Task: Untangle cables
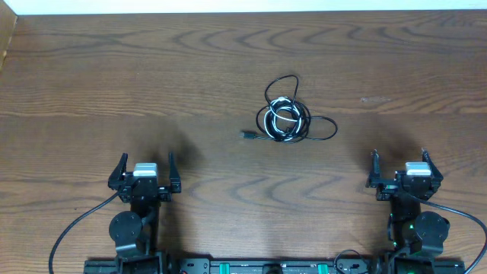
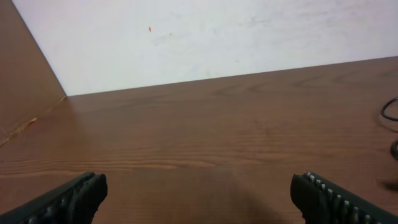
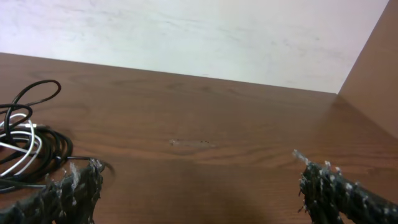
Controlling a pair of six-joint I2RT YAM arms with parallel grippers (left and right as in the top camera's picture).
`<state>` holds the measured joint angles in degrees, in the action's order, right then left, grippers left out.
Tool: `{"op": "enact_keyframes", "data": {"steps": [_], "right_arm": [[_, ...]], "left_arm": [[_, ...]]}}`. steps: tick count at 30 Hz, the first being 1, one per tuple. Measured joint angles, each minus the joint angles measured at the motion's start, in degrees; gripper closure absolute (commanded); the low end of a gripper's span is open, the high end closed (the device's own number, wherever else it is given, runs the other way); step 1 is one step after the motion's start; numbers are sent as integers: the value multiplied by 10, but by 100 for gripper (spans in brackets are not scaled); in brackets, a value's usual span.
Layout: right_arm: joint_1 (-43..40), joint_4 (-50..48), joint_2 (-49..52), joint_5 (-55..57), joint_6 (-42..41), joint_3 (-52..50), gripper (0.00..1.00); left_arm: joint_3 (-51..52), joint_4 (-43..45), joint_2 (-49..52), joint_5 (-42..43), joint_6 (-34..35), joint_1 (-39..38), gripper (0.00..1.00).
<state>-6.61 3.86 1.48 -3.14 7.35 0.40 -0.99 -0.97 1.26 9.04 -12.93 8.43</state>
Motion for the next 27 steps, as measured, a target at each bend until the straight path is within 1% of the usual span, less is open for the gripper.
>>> {"op": "enact_keyframes", "data": {"steps": [18, 27], "right_arm": [[0, 0, 0, 0, 0, 0, 1], [0, -11, 0, -4, 0, 0, 1]], "left_arm": [[0, 0, 0, 0, 0, 0, 2], [0, 0, 0, 0, 0, 0, 0]]}}
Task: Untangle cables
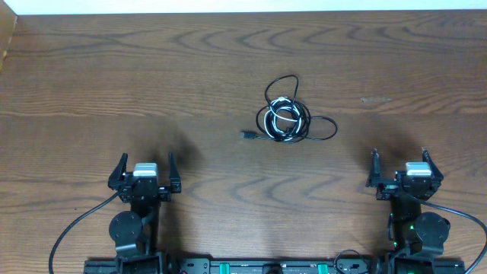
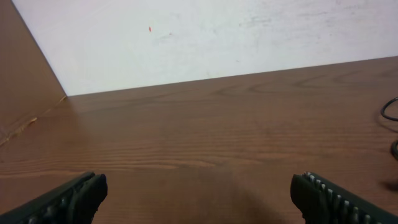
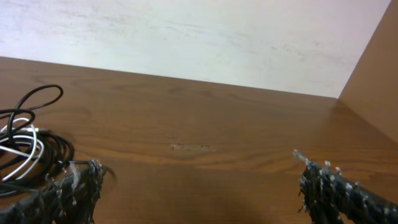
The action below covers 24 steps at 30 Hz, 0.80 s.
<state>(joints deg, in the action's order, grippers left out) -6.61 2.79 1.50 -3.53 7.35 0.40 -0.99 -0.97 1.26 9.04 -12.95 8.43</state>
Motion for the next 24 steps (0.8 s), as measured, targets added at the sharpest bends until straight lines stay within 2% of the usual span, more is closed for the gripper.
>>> {"op": "enact_keyframes", "data": {"steps": [15, 19, 24], "right_arm": [[0, -60, 21, -78, -11, 10, 1], [0, -57, 77, -94, -15, 59, 1], [0, -43, 193, -114, -18, 155, 1]], "left_arm": [[-12, 0, 24, 53, 5, 0, 0], [-73, -7, 106, 77, 9, 0, 0], [-195, -13, 257, 122, 10, 0, 0]]}}
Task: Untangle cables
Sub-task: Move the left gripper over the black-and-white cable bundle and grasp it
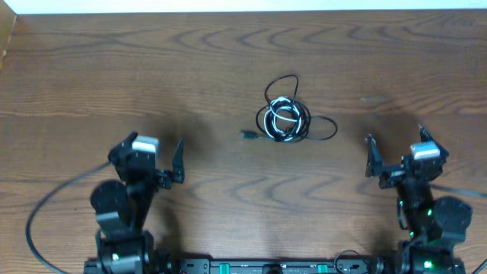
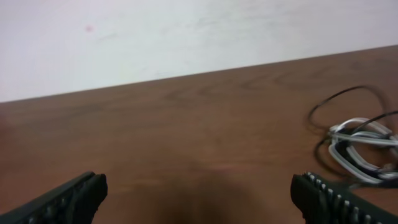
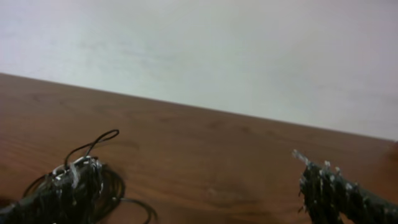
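Observation:
A tangle of black and white cables (image 1: 285, 119) lies on the wooden table a little right of centre, a black plug end sticking out on its left. The left wrist view shows the bundle (image 2: 364, 146) at the right edge, and the right wrist view has it (image 3: 81, 183) at the lower left behind a finger. My left gripper (image 1: 149, 157) is open near the front left, turned toward the cables, with nothing between its fingers. My right gripper (image 1: 396, 156) is open at the front right, also angled toward the bundle and apart from it.
Brown wooden table (image 1: 114, 68) reaches back to a white wall (image 2: 186, 37). A black supply cable (image 1: 53, 202) trails from the left arm toward the front edge. The arm bases stand on a rail at the front.
Both arms have lifted from their rest pose and turned inward. The left gripper swung right, the right gripper swung left, so the cable bundle now shows more fully in both wrist views.
At both earlier moments the two grippers stood open and still at the front corners, facing the back wall, with the cable tangle untouched mid-table. Now both grippers have risen and turned toward the tangle, which lies where it was.

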Controlling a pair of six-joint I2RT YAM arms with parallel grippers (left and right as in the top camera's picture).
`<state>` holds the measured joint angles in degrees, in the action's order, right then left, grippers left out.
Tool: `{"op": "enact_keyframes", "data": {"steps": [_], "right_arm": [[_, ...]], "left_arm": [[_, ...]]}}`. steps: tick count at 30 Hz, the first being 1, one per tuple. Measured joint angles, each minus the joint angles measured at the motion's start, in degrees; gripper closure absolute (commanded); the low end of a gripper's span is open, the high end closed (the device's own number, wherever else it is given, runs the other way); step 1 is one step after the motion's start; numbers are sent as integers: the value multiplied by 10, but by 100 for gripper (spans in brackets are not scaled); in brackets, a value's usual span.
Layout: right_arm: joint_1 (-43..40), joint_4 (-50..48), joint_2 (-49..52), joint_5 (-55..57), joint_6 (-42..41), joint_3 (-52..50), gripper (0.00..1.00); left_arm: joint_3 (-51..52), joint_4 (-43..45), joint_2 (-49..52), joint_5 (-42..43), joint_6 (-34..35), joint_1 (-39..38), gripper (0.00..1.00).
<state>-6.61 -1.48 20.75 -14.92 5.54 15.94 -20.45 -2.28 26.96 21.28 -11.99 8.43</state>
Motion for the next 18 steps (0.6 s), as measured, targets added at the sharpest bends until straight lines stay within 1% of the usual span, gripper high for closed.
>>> {"op": "enact_keyframes", "data": {"steps": [5, 9, 10, 13, 15, 18], "right_arm": [[0, 26, 113, -23, -1, 74, 1], [0, 47, 202, -50, -1, 126, 1], [0, 52, 229, -60, -1, 142, 1], [0, 94, 290, -87, -2, 190, 1], [0, 118, 330, -101, -3, 223, 1], [0, 145, 388, -122, -4, 274, 1]], "left_arm": [[-133, -73, 154, 45, 2, -7, 0], [-221, -133, 247, 58, 2, -34, 0], [-257, -154, 281, 60, 1, -46, 0], [-346, -240, 353, 63, 1, -69, 0], [-439, -330, 423, 66, 1, -85, 0], [-551, -415, 515, 70, 0, -104, 0]]}}
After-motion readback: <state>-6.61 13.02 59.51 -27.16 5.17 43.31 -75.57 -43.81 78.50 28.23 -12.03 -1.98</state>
